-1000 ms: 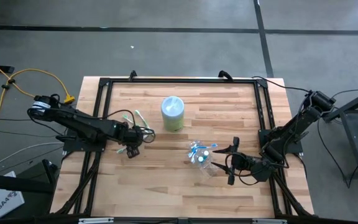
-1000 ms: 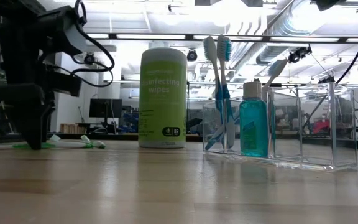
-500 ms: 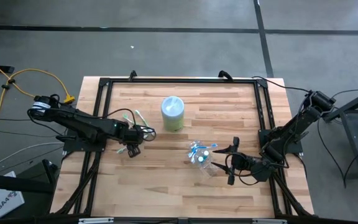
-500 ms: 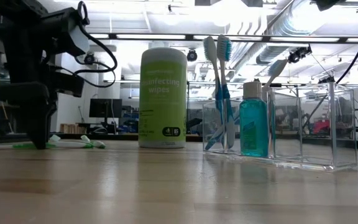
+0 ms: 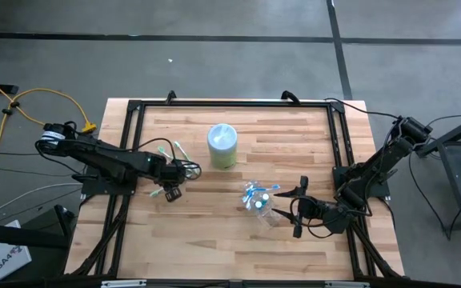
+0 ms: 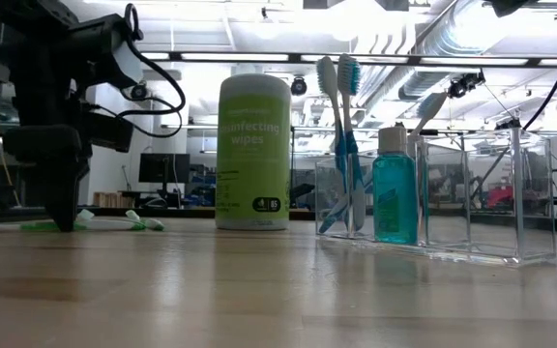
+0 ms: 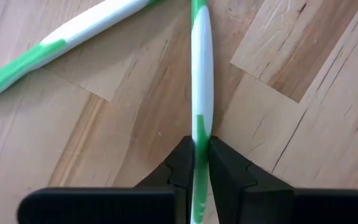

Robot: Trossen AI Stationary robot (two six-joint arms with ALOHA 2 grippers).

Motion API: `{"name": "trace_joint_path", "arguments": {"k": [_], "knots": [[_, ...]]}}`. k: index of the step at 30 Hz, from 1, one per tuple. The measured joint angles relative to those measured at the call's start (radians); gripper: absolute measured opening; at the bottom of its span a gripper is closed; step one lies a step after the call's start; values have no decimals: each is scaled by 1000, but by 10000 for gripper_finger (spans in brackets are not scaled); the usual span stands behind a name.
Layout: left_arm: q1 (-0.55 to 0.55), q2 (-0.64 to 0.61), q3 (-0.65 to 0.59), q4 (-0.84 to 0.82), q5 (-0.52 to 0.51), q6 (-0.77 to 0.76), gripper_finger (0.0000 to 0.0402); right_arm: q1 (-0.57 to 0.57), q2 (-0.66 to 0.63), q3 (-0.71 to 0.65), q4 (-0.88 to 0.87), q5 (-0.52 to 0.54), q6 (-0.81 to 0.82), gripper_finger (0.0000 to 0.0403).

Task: Pick & Place toothbrushing station
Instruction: Put the bottom green toothbrush into the transparent organizer

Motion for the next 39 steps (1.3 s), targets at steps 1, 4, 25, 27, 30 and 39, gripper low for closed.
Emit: {"name": "trace_joint_path", "arguments": {"k": [1,4,25,27,30,39], "knots": [[0,0,0,0,3,0,29,0,0,0,0,0,0,200],[0,0,0,1,12,-4,27,0,0,0,0,0,0,200],[-1,1,0,-47,59,-22,68,0,0,0,0,-4,0,200],[-1,0,0,-53,60,-22,68,0,0,0,0,-4,0,200],[-2,1,0,-75,64,-29,68,0,0,0,0,-4,0,200],[-2,0,0,-103,98,-40,68,0,0,0,0,-4,0,200]]}}
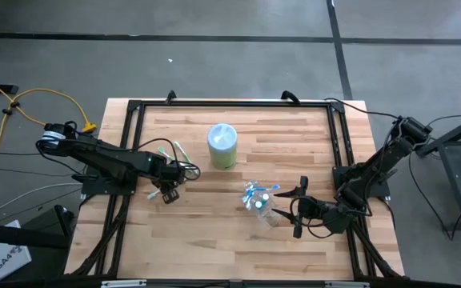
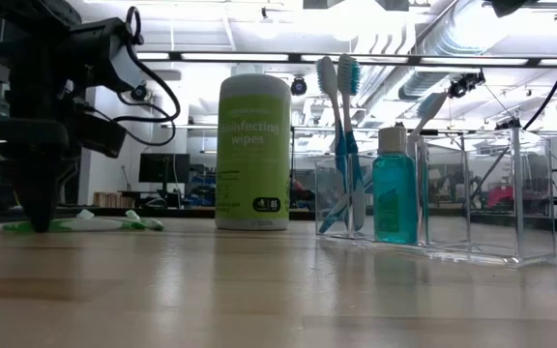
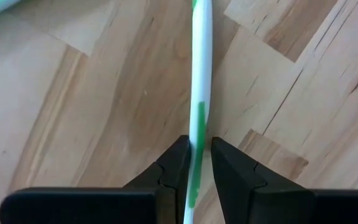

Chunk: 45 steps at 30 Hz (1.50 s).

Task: Pick & Place toothbrushing station
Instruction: Put the bottom green toothbrush into the transparent organizer

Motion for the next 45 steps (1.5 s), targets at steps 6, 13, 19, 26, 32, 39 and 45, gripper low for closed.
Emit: {"name": "trace_joint_path", "arguments": {"k": [6,13,19,26,32,39,45], "knots": [[0,0,0,-7,18,-1,63,0,0,0,0,0,0,200],[0,0,-1,-10,12,-1,18,0,0,0,0,0,0,200],[0,0,-1,-9,7,8,7,0,0,0,0,0,0,200],[0,-1,1,6,4,18,5,0,0,0,0,0,0,200],[-39,-38,19,46,6,66,4,0,0,0,0,0,0,200],[-55,-110,73,33,90,87,3,0,0,0,-1,0,0,200],[-55,-126,173,-21,71,107,3,0,0,0,0,0,0,200]]}}
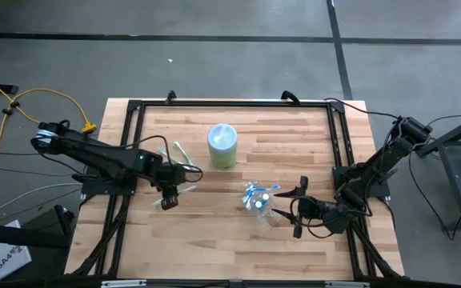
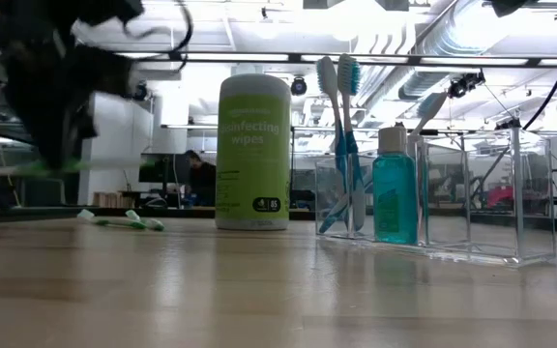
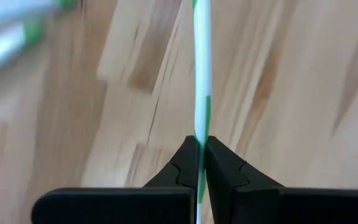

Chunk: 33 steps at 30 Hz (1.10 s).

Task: Pick & Place toothbrushing station
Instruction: Put the bottom green toothbrush into the transparent organizer

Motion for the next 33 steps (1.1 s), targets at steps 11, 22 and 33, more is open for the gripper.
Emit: {"name": "trace_joint_path", "arguments": {"k": [11,22,33], "knots": [[1,-1,172,136,-123,156,3,0,0,0,-1,0,0,200],[0,-1,173,537,-190,-7,3,0,0,0,-1,0,-3,200],[-110,28,93,1176,-331,185,3,0,0,0,4,7,-37,200]]}}
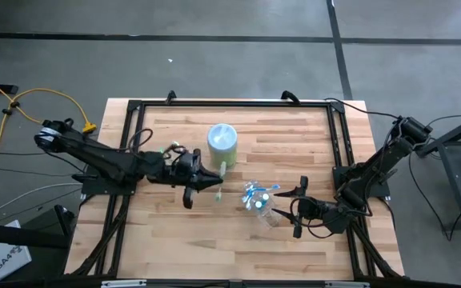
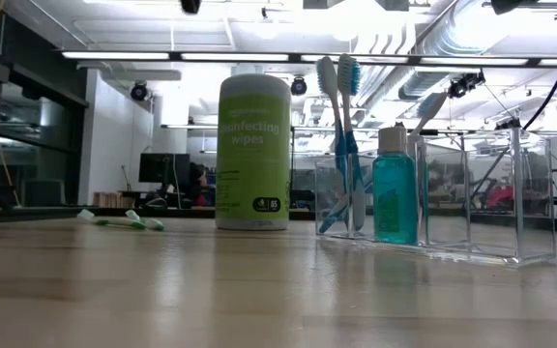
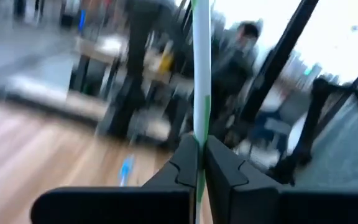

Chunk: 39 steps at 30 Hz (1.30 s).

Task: Pick & Place toothbrushing station
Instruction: Put the bottom green toothbrush into the transparent organizer

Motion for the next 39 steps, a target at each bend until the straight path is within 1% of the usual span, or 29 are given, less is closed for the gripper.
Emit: {"name": "trace_joint_path", "arguments": {"k": [3,6,9,12,14,16,17,19,22,25,28,30,32,34,36,38,39], "knots": [[-10,49,-64,281,-6,71,3,-6,0,0,16,1,-22,200],[-3,112,-124,512,44,85,3,-10,0,0,37,3,-97,200],[17,186,-160,691,113,47,3,-10,0,0,59,1,-202,200],[36,269,-168,839,162,-14,2,-22,0,0,96,-13,-239,200],[47,325,-168,941,197,-51,2,-40,0,0,111,-57,-275,200],[56,382,-167,1055,224,-83,2,-58,1,0,109,-109,-345,200],[60,407,-167,1082,235,-104,2,-68,5,0,109,-128,-386,200],[70,435,-160,1075,243,-140,2,-87,17,0,110,-152,-483,200],[77,457,-152,1085,238,-177,2,-104,30,0,118,-189,-682,200],[77,463,-152,1083,232,-180,2,-111,44,0,145,-210,-882,200],[77,459,-147,1085,236,-180,2,-119,64,0,200,-209,-986,200],[77,460,-147,1084,239,-178,2,-126,68,0,258,-216,-988,200],[81,460,-147,1084,239,-165,2,-133,69,0,309,-220,-914,200],[84,460,-147,1074,252,-144,2,-150,69,0,375,-244,-758,200],[84,460,-147,1072,263,-107,2,-173,69,0,440,-278,-560,200],[84,459,-147,1055,279,-52,2,-204,66,0,479,-342,-350,200],[84,459,-147,1048,289,-24,2,-221,64,0,491,-395,-254,200]]}}
